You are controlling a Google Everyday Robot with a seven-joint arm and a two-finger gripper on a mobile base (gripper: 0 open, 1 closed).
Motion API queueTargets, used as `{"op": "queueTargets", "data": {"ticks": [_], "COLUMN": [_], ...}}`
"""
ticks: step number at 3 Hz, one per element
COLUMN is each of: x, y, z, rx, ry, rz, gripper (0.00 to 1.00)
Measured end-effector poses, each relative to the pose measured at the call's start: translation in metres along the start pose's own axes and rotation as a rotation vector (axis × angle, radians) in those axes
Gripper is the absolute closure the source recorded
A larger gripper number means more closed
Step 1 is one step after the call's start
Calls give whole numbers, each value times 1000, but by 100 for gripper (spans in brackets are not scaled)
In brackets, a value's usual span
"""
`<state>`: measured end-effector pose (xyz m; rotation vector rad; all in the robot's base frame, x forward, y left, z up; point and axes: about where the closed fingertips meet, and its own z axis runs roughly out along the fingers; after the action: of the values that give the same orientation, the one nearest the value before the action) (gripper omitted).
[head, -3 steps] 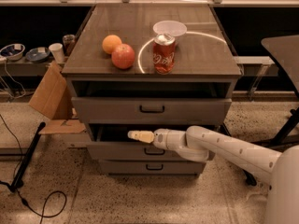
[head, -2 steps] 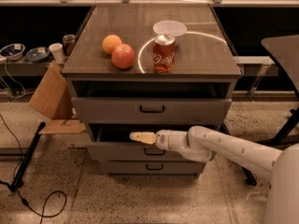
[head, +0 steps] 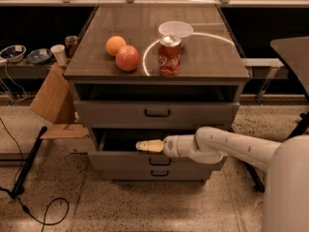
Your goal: Open middle drawer
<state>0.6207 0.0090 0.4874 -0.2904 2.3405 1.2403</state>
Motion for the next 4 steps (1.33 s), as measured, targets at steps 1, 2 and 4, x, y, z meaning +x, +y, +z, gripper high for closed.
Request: {"op": "queueTargets", "data": {"ticks": [1,2,4], "x": [14,28,59], "y": [-4,-8,-12], "z": [-6,-14,-32], "rx": [15,29,40], "ry": [69,124,220], "rz": [1,6,16], "gripper": [0,0,0]}}
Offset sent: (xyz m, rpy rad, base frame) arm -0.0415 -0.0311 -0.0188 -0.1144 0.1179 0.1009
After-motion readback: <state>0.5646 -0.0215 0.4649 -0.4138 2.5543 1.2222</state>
